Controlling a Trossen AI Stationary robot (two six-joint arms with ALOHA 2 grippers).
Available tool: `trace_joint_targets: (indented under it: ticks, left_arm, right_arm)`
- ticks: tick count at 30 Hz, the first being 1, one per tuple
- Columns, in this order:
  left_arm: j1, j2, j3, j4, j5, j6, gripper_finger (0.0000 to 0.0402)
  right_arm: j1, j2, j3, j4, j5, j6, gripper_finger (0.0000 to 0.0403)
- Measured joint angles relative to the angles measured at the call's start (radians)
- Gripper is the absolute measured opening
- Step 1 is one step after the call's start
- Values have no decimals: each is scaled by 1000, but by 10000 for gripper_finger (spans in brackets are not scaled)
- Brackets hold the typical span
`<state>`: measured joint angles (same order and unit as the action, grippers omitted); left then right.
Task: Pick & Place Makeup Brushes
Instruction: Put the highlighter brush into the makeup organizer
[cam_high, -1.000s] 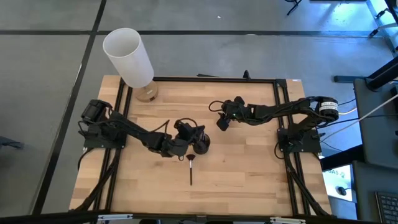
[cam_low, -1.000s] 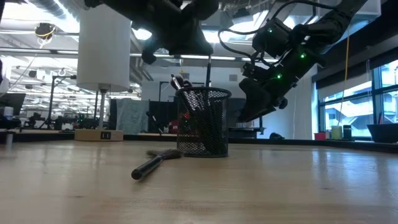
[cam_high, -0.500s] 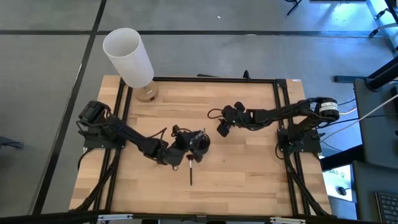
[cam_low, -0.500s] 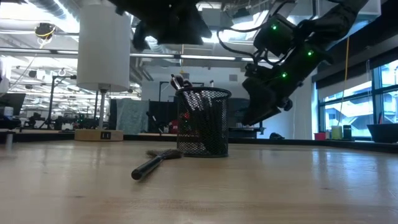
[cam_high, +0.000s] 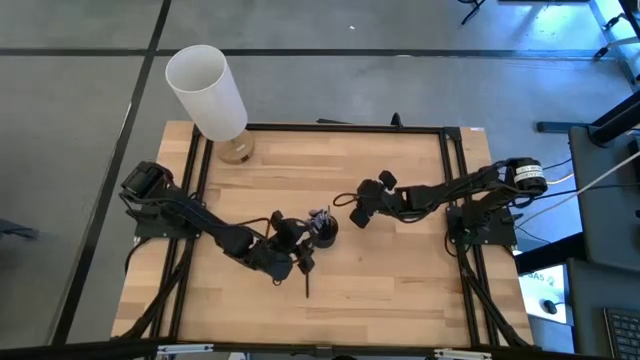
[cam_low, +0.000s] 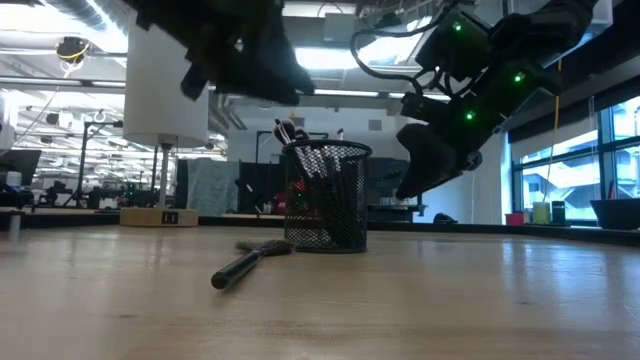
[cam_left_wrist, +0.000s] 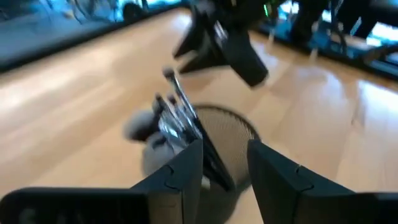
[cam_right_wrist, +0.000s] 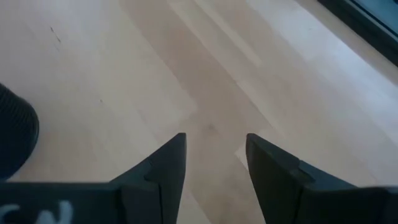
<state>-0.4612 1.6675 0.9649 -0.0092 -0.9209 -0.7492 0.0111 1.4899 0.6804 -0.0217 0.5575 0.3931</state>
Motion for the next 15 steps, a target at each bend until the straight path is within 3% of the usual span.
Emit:
trace_joint_targets:
  ticks: [10, 15]
  left_arm:
    - [12, 10, 0, -125, 114, -165, 123]
    - [33, 82, 0, -115, 198, -301, 123]
  right_arm:
    - [-83, 0, 0, 18, 0, 11, 167]
    - [-91, 0, 0, -5, -39, 29, 167]
